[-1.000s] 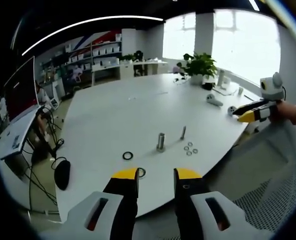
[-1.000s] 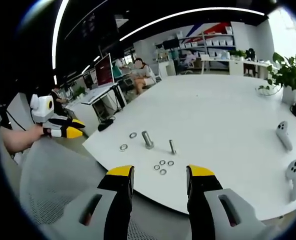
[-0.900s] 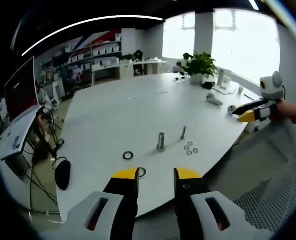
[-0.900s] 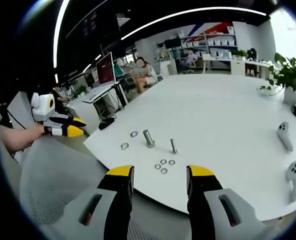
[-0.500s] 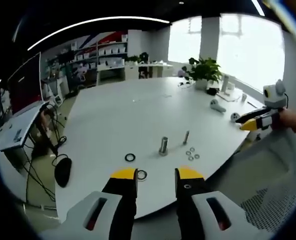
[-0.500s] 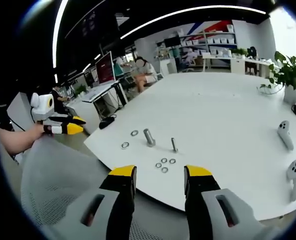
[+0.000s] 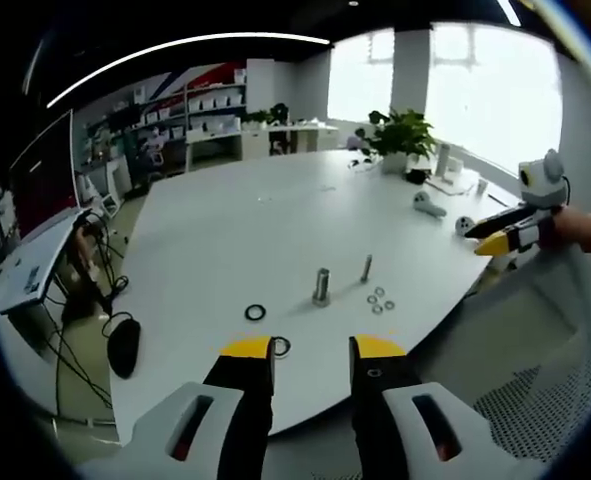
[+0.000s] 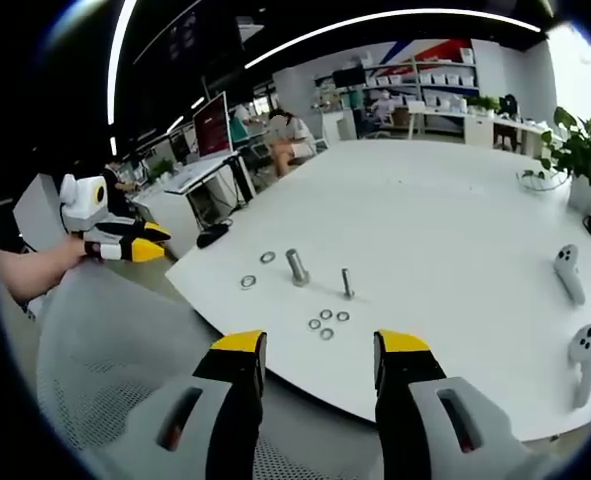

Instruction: Place the washer onto the threaded stud by aligning its center hole with the stud, sliding it down to the base, and recovering from edge contact or off-axis alignment until the washer reaches the visible bottom stop.

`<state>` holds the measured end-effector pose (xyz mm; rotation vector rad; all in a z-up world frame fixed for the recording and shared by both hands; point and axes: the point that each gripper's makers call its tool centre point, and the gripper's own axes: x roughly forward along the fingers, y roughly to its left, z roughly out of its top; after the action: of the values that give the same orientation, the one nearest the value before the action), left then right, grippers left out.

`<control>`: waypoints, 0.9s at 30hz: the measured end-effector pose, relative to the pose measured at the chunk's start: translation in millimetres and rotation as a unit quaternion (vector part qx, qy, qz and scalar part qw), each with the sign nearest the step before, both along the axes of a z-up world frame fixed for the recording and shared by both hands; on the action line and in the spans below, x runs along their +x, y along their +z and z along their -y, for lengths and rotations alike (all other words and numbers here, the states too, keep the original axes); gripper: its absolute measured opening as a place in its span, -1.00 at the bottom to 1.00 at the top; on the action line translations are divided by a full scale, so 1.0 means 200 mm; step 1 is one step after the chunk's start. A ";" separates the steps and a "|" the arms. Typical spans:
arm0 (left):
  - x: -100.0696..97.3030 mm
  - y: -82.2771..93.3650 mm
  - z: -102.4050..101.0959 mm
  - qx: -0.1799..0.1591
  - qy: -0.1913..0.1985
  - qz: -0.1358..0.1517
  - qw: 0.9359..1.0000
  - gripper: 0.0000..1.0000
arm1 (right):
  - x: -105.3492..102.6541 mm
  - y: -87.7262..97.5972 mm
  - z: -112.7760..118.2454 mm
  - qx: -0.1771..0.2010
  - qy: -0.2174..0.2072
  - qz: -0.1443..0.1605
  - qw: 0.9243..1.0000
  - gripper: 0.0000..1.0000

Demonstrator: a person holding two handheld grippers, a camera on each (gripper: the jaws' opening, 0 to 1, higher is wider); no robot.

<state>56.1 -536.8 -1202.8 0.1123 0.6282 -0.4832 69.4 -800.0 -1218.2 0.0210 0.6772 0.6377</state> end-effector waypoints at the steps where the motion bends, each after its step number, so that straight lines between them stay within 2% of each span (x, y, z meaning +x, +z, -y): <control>1: 0.00 0.00 0.00 0.000 -0.001 -0.001 1.000 -0.45 | 0.00 0.00 0.00 0.001 -0.001 0.000 1.000 -0.10; 6: 0.00 0.00 0.00 0.002 -0.001 -0.003 1.000 -0.45 | 0.00 -0.01 0.00 -0.003 0.003 -0.003 1.000 -0.10; 9: 0.01 0.04 0.00 -0.018 0.006 0.019 1.000 -0.45 | -0.01 -0.01 -0.01 -0.004 0.006 -0.004 1.000 -0.09; 12: 0.00 0.00 0.00 -0.002 0.004 -0.001 1.000 -0.43 | -0.01 -0.01 0.00 -0.002 0.002 -0.004 1.000 -0.10; 17: 0.00 -0.01 0.00 0.007 -0.001 -0.010 1.000 -0.40 | -0.02 -0.02 -0.01 -0.008 0.013 -0.007 1.000 -0.10; 20: -0.01 -0.05 0.00 0.032 -0.012 -0.029 0.999 -0.37 | -0.01 -0.01 -0.01 -0.007 0.012 -0.006 1.000 -0.10; 22: -0.01 -0.07 -0.02 0.061 -0.015 -0.036 0.997 -0.41 | -0.01 -0.01 -0.01 -0.004 0.009 -0.007 1.000 -0.09; 24: -0.01 -0.08 -0.02 0.061 -0.011 -0.044 0.997 -0.40 | -0.02 -0.02 -0.01 -0.004 0.010 -0.012 1.000 -0.09; 27: -0.01 -0.13 -0.04 0.070 -0.011 -0.077 0.994 -0.33 | -0.02 -0.02 -0.02 -0.005 0.015 -0.011 1.000 -0.09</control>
<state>55.0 -528.7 -1228.7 0.2165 0.8137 -0.4714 65.3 -797.0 -1222.6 0.0088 0.7031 0.6634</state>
